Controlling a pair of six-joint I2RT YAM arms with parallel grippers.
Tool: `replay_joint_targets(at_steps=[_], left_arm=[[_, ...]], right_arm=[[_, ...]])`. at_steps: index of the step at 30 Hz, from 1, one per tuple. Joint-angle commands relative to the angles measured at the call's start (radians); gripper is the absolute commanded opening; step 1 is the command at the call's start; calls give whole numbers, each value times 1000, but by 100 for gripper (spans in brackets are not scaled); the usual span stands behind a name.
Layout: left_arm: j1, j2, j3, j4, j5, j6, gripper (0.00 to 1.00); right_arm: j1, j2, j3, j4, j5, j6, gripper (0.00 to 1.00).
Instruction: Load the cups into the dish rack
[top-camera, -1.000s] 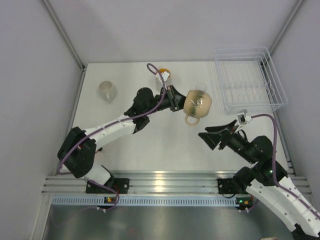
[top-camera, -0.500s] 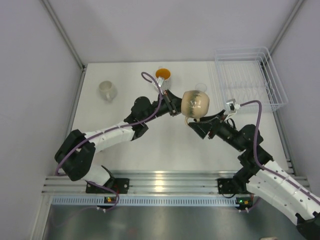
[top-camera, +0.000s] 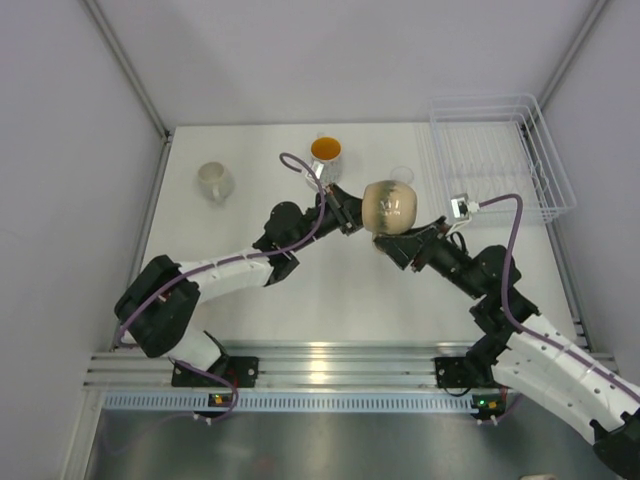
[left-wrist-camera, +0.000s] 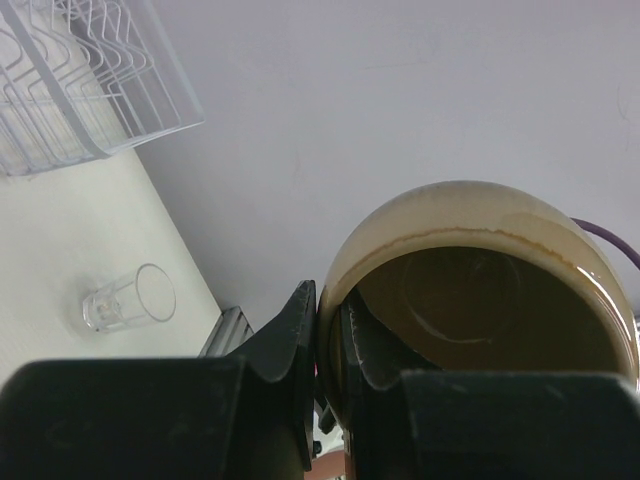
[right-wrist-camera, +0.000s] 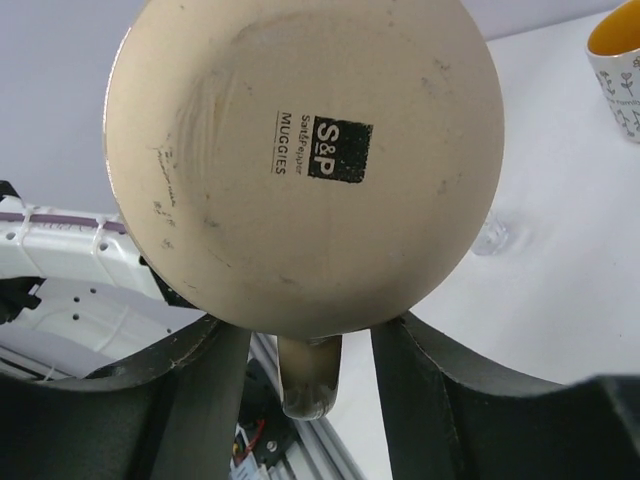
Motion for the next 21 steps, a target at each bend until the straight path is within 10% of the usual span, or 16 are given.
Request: replay_joint_targets(at_steps=[1, 8, 12, 16, 21], left_arm=[[-10, 5, 6, 205, -32, -38, 0], [-20, 19, 14, 204, -35, -43, 0], [-20, 16, -3, 204, -26, -34, 0], [-20, 4, -9, 179, 6, -1, 1], [-20, -53, -26, 98, -3, 65, 55]], right_arm=[[11, 10, 33, 112, 27, 21, 50], [22, 38, 19, 122, 26, 35, 44], [22, 19, 28, 79, 56, 25, 0], [24, -39, 19, 37, 114, 18, 0], [24, -70, 43, -36, 183, 9, 0]])
